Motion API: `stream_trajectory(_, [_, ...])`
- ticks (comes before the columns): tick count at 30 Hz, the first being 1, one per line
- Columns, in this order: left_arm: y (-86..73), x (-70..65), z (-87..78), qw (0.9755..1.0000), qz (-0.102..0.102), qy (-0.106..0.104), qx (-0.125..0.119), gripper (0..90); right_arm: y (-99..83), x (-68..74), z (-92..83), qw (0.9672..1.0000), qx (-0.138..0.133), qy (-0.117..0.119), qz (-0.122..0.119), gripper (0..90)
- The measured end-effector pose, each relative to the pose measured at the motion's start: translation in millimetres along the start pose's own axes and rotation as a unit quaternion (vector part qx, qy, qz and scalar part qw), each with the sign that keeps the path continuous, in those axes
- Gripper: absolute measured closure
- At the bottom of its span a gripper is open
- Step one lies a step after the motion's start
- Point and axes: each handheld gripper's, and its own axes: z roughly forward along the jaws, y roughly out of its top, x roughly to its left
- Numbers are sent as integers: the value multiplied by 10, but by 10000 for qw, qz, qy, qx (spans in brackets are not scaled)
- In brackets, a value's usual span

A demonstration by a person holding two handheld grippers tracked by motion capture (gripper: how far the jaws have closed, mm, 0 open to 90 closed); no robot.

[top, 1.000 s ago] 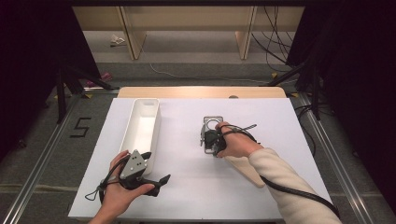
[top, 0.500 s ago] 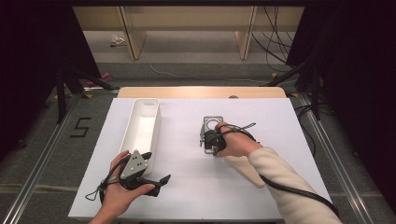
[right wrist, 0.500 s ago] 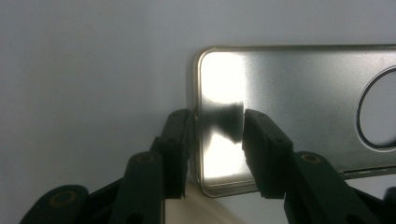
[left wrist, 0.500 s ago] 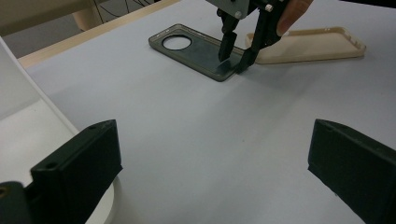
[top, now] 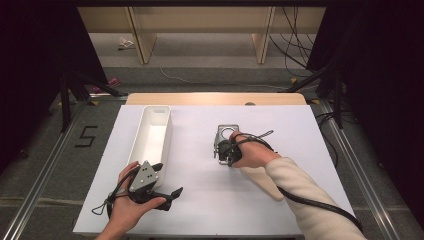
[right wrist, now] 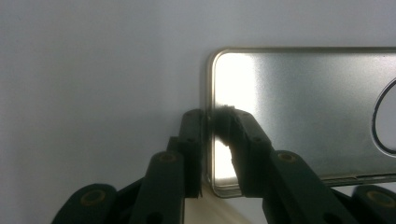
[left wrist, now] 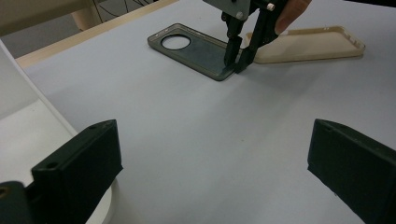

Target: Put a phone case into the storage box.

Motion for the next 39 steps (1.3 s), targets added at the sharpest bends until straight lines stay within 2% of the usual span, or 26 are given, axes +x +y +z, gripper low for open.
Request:
stream_trajectory(6, [-1, 1, 1, 10000, 6, -4, 9, 21, 4, -5, -6, 10000, 39, 80, 24, 790])
stream_trajectory(23, [-2, -3, 2, 10000, 8, -17, 4, 24, 19, 6, -6, 9999, 38, 94, 36, 857])
stream_trajectory(39, [-3, -3, 1, 10000, 6, -18, 1, 28, 21, 15, -4, 10000, 37, 62, 10, 878])
